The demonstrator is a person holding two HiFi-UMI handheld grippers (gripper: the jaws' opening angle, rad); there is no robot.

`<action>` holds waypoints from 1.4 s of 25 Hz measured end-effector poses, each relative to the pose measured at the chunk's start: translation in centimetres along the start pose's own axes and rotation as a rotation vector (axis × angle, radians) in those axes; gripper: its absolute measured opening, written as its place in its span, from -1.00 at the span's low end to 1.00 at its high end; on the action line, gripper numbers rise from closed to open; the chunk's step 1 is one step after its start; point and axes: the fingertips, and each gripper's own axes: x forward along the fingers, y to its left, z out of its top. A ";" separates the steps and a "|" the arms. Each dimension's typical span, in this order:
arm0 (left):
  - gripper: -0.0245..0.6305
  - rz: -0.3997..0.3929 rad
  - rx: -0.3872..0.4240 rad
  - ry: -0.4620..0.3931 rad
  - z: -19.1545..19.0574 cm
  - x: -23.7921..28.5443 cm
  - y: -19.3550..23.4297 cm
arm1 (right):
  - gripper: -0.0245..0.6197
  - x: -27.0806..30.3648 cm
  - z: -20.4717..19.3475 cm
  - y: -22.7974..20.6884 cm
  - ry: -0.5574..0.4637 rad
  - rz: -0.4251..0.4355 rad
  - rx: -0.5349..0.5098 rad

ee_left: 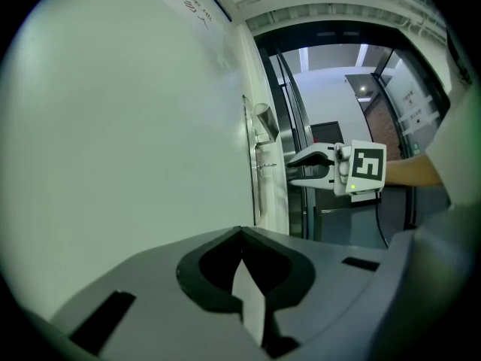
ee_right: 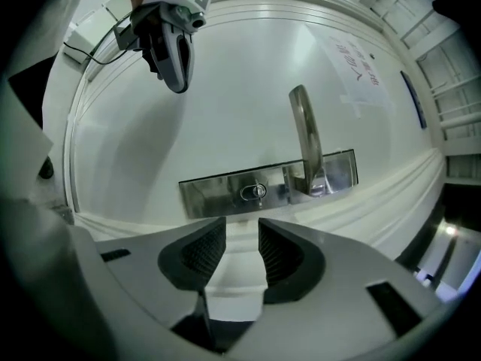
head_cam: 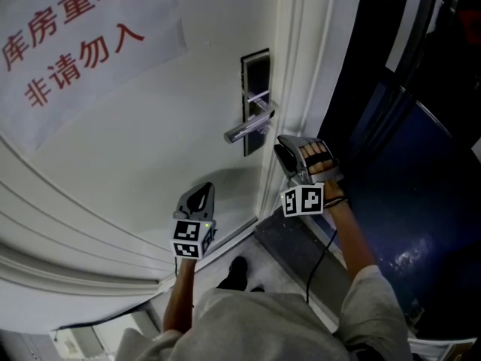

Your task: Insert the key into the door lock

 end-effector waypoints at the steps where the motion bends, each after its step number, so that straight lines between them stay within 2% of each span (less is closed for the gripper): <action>1: -0.87 -0.008 0.001 0.000 0.0 0.1 -0.3 | -0.46 -0.5 -0.2 0.3 0.007 0.000 0.012; 4: -0.87 -0.030 0.006 0.001 0.0 0.4 -1.2 | -0.50 -1.9 -1.2 0.9 0.033 -0.003 0.072; 6: -0.87 -0.043 0.009 0.000 0.1 0.7 -1.9 | -0.54 -2.8 -1.8 1.1 0.048 -0.003 0.167; 11: -0.87 -0.073 0.016 -0.003 0.5 1.3 -3.0 | -0.74 -5.5 -3.4 0.5 0.066 -0.046 0.516; 16: -0.87 -0.073 0.016 -0.013 0.5 1.7 -3.4 | -0.80 -7.4 -5.3 0.6 0.097 -0.077 0.874; 20: -0.87 -0.082 0.013 -0.013 0.4 1.8 -3.7 | -0.84 -9.2 -7.3 2.1 0.125 -0.092 1.097; 25: -0.87 -0.087 0.009 -0.012 0.3 2.2 -3.5 | -0.86 -12.1 -9.4 4.3 0.178 -0.137 1.218; 35: -0.87 -0.103 -0.008 -0.013 -0.1 2.8 -4.1 | -0.86 -17.2 -11.3 6.5 0.269 -0.260 1.285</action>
